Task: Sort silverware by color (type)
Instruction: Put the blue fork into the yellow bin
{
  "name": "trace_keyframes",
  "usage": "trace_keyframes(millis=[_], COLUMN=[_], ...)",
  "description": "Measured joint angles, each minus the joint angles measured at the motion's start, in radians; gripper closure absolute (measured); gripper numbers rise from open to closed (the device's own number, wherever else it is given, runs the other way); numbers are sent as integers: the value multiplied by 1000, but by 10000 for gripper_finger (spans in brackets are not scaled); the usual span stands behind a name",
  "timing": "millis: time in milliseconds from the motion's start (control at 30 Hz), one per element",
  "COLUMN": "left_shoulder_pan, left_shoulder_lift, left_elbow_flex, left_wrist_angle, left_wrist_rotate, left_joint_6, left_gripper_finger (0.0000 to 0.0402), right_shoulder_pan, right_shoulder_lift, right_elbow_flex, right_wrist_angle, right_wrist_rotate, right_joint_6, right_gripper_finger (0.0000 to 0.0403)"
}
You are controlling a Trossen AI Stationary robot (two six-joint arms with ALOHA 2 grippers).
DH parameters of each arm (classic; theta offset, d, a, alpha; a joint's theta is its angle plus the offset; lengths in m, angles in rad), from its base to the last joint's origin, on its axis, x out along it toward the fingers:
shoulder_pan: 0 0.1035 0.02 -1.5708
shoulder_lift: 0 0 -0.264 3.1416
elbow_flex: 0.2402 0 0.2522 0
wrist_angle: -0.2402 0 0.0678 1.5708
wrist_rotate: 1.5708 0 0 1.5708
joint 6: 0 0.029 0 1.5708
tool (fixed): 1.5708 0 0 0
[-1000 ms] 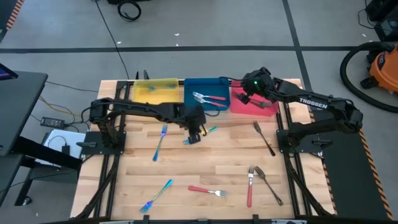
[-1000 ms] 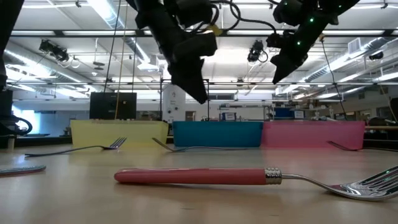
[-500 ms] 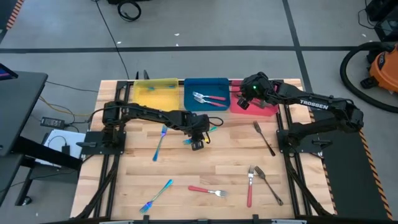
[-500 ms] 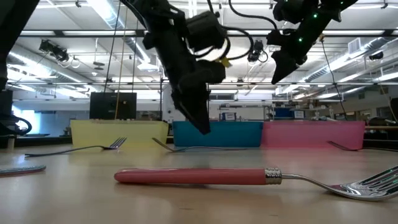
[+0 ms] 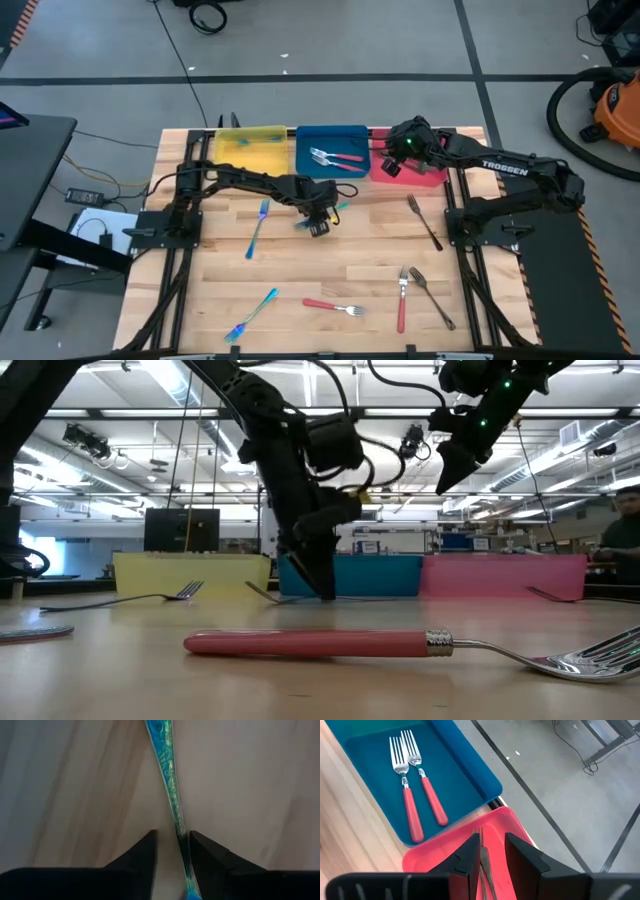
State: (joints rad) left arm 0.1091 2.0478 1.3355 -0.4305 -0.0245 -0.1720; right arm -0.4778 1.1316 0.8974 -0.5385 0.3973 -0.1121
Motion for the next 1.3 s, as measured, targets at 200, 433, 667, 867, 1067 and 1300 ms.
trace_keyframes(millis=[200,433,667,867,1067,1300], left_shoulder_pan=[2,2,2,2,19,49], left_shoulder_lift=[20,21,23,-3,-76,-154], left_elbow_flex=[3,3,2,-2,-4,-3], left_wrist_angle=[4,-11,-24,-38,-137,-257], left_wrist_rotate=[17,16,20,25,43,34], left_joint_6=[4,9,23,53,54,83], left_gripper_finger=[279,326,391,397,399,400], right_shoulder_pan=[0,0,0,0,0,0], right_shoulder_lift=[0,0,0,0,0,0], right_elbow_flex=[0,0,0,0,0,0], right_wrist_angle=[1,2,2,1,-1,-8], right_wrist_rotate=[0,0,0,0,0,-7], right_joint_6=[-3,-3,-3,-3,-3,-3], right_gripper_finger=[304,304,304,304,304,304])
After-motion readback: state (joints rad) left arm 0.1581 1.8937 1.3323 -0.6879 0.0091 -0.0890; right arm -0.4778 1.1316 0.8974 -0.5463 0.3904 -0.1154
